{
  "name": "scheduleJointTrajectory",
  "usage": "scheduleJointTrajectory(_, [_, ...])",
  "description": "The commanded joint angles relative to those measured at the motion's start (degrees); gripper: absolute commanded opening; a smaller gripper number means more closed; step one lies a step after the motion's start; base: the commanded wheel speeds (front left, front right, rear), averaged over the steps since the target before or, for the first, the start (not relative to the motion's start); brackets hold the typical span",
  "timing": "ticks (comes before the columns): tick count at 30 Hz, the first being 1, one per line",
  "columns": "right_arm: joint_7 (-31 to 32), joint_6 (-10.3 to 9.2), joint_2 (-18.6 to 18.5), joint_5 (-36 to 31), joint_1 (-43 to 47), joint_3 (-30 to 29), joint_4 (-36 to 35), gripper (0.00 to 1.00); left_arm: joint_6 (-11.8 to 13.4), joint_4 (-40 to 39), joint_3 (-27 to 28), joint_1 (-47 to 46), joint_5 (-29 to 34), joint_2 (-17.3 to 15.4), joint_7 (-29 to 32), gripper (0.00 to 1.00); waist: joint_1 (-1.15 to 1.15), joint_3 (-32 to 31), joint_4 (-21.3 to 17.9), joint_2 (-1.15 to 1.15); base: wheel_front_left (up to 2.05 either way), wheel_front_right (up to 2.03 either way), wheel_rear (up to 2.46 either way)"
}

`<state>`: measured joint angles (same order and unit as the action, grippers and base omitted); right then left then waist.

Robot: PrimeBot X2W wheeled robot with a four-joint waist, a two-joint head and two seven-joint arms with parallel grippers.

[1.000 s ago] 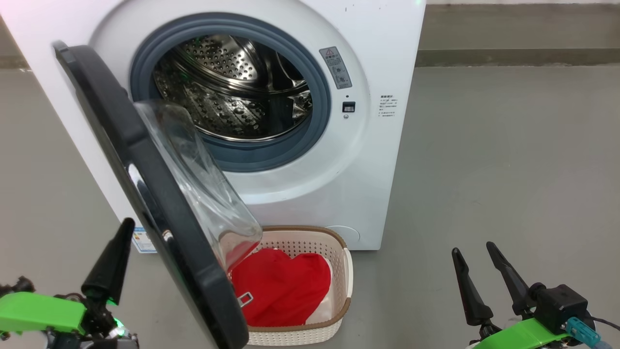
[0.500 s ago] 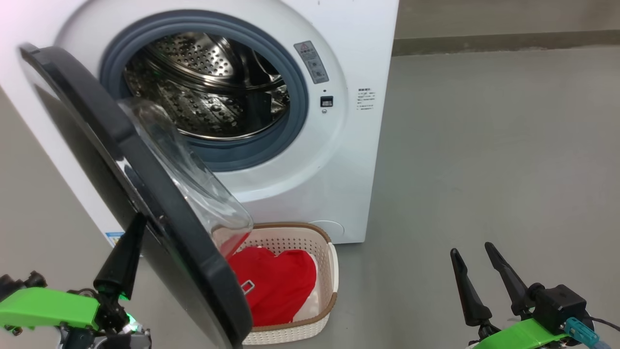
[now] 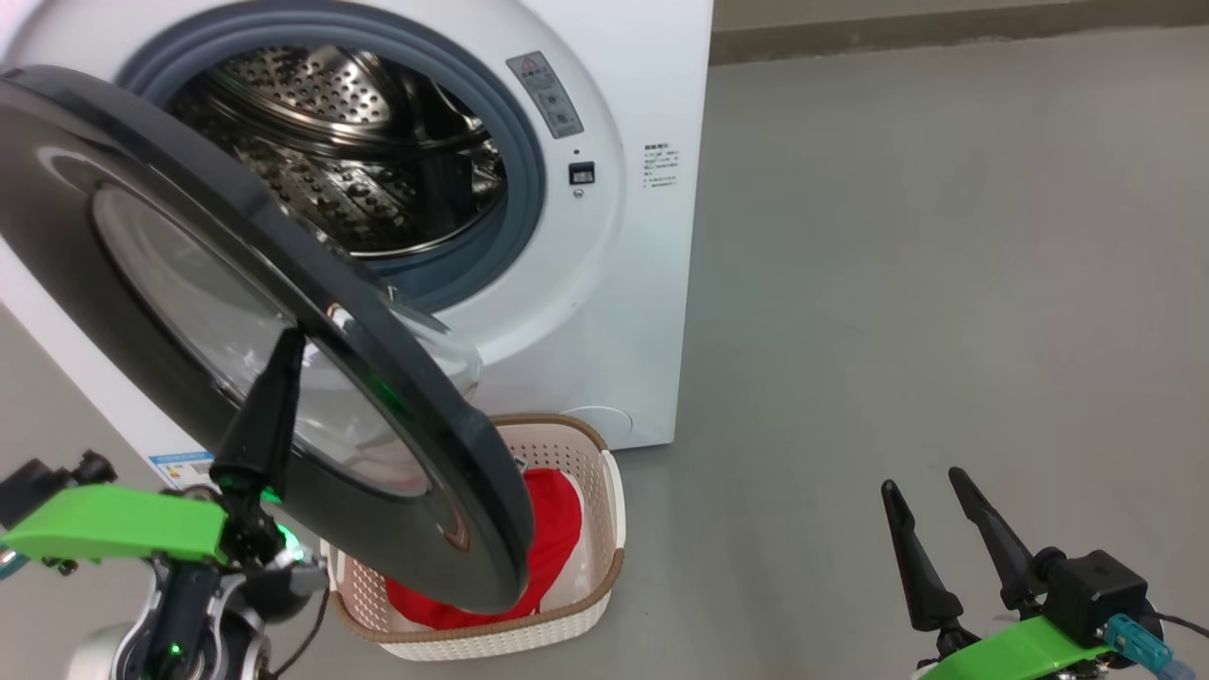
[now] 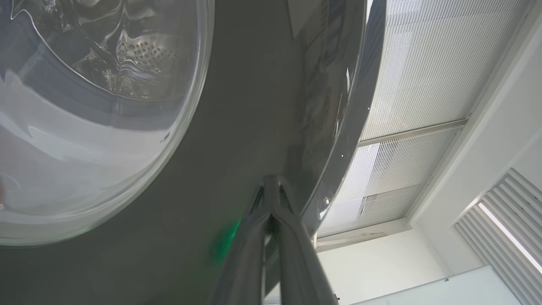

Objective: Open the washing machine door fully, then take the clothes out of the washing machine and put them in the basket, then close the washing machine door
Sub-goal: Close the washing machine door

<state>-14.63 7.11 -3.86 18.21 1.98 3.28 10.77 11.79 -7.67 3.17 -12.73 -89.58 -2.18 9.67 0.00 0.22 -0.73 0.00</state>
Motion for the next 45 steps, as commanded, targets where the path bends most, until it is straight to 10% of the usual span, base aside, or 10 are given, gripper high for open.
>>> scheduleJointTrajectory(1, [-0.37, 0.37, -0.92, 0.58, -2.93, 1.53, -1.60, 1.00, -0.84, -0.88, 1.21, -3.21, -0.47, -0.70, -0.74, 0.00, 0.00, 0.89, -0.83, 0.00, 0.00, 0.00, 0.00])
scheduleJointTrajectory(45, [-0.37, 0.37, -2.98, 1.47, -10.74, 3.35, -2.06, 1.00, -11.91, 27.47, -1.08, -35.96, 2.74, -2.17, -12.47, 0.00, 0.00, 14.33, -8.04, 0.00, 0.00, 0.00, 0.00])
